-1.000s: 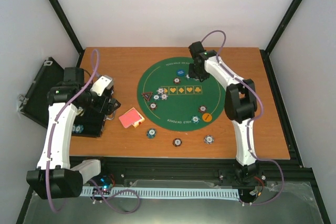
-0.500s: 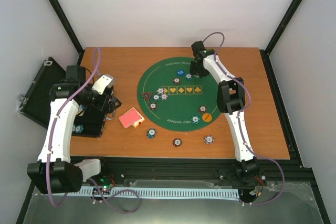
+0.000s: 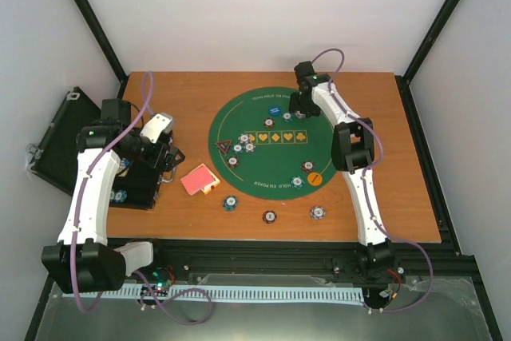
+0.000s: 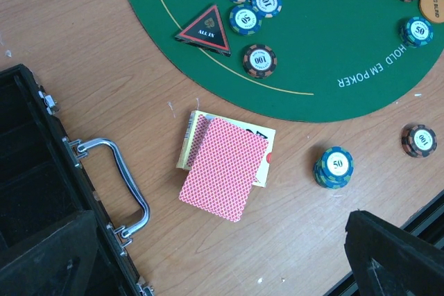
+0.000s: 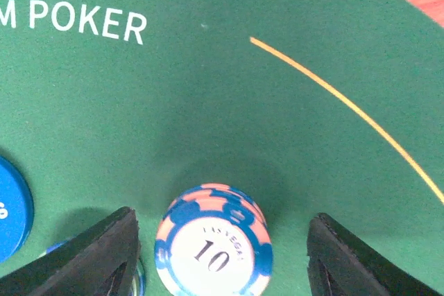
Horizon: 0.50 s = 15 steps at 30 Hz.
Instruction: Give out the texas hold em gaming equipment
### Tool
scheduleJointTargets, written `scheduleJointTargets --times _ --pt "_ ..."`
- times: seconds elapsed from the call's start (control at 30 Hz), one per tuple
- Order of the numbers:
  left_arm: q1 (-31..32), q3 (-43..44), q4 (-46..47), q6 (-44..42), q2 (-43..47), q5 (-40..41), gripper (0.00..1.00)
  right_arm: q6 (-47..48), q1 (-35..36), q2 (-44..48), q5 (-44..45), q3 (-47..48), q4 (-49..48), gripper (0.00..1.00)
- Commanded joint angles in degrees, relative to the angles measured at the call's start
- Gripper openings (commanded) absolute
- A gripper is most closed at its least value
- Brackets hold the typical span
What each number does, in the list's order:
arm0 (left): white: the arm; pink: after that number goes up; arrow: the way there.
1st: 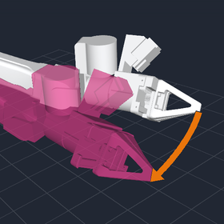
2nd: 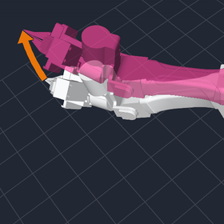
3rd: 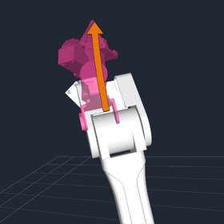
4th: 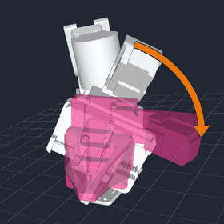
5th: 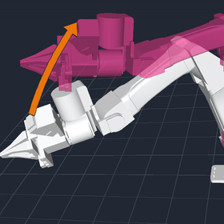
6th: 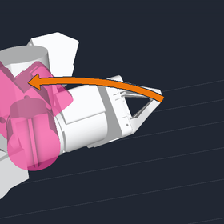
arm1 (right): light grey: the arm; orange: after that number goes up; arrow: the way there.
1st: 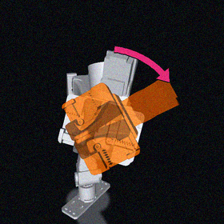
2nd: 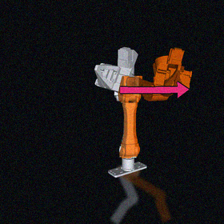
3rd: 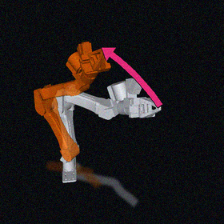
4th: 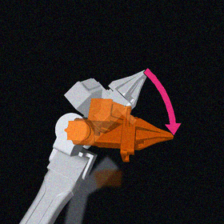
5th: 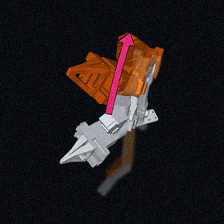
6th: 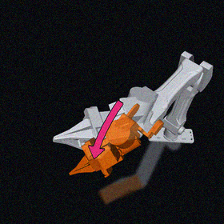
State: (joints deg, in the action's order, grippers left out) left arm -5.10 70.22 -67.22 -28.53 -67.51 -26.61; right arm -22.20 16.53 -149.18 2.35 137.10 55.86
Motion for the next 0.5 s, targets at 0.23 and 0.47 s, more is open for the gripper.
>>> scheduleJointTargets --times 0.23,0.47 --pt "-0.3 0.7 0.4 1.8 -0.4 -0.6 1.00 0.4 -0.2 24.4 0.9 -21.7 -1.8 0.73" --pt "-0.3 -0.3 0.1 3.2 1.4 -1.2 1.00 -3.8 6.5 50.6 3.8 -58.6 -10.0 0.74"
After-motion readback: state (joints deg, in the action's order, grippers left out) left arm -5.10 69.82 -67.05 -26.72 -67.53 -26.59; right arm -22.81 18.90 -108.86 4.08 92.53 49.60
